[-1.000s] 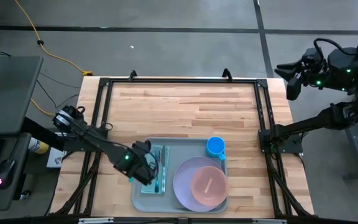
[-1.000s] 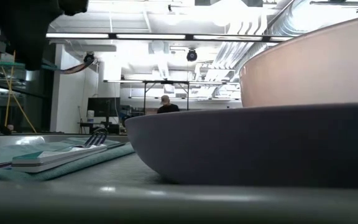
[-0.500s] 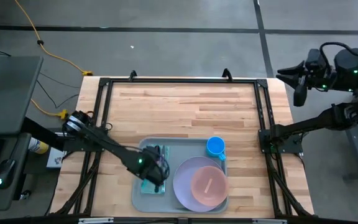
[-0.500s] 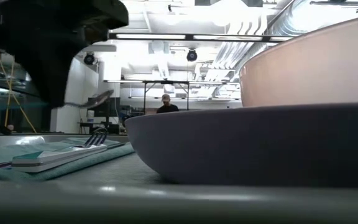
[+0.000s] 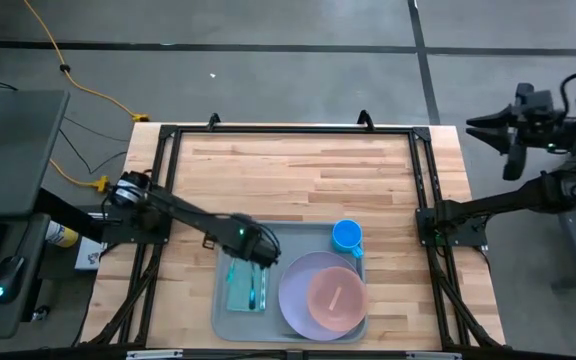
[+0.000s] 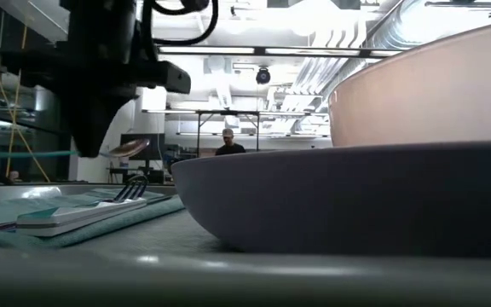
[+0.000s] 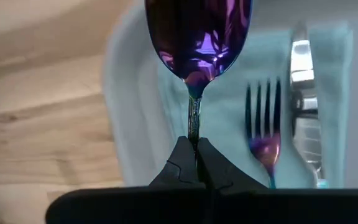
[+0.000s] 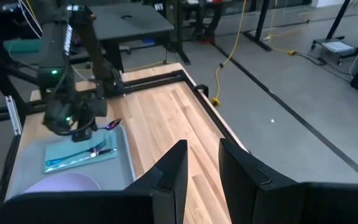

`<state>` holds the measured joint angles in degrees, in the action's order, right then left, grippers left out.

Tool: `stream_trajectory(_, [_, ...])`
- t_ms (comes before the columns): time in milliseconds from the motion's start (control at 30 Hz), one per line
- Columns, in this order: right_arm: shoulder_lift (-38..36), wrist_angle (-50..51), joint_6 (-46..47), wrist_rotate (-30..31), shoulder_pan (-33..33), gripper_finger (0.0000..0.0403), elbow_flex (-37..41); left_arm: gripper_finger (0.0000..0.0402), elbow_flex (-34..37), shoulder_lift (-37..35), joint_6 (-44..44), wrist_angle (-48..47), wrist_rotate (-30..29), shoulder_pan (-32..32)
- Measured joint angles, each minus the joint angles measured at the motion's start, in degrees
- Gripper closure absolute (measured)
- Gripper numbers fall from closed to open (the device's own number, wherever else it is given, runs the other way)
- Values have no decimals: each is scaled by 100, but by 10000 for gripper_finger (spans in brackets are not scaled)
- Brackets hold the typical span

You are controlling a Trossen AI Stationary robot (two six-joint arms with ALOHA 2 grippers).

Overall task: Set up tray
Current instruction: Put the violet spoon on the light green table napkin to the left of the violet fork

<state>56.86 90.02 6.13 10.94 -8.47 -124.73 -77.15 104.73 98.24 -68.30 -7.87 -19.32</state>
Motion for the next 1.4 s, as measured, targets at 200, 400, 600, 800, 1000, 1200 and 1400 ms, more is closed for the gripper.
stream_trajectory(200, [-193, -1, 0, 3, 0, 334, -11, 390, -6, -412, 4, -514, -126, 281])
stream_trajectory(400, [-242, 2, -22, 0, 0, 334, -2, 390, -8, -1088, 16, -1427, -355, 321])
stream_trajectory(600, [-254, 1, -63, 0, 0, 334, -4, 390, 63, -1855, -4, -2147, -712, 322])
stream_trajectory(800, [-249, 0, 30, -6, 0, 334, -2, 390, 815, -3084, -32, -2216, -1056, 322])
stream_trajectory(1000, [-249, 0, 253, -37, 0, 334, -2, 390, 1255, -3969, -74, -2170, -1237, 320])
stream_trajectory(1200, [-249, 0, 424, -26, 0, 334, -2, 390, 1703, -4480, -90, -2176, -1170, 132])
stream_trajectory(1400, [-249, 0, 437, -22, 0, 334, -2, 390, 2035, -5239, -58, -2164, -1009, -132])
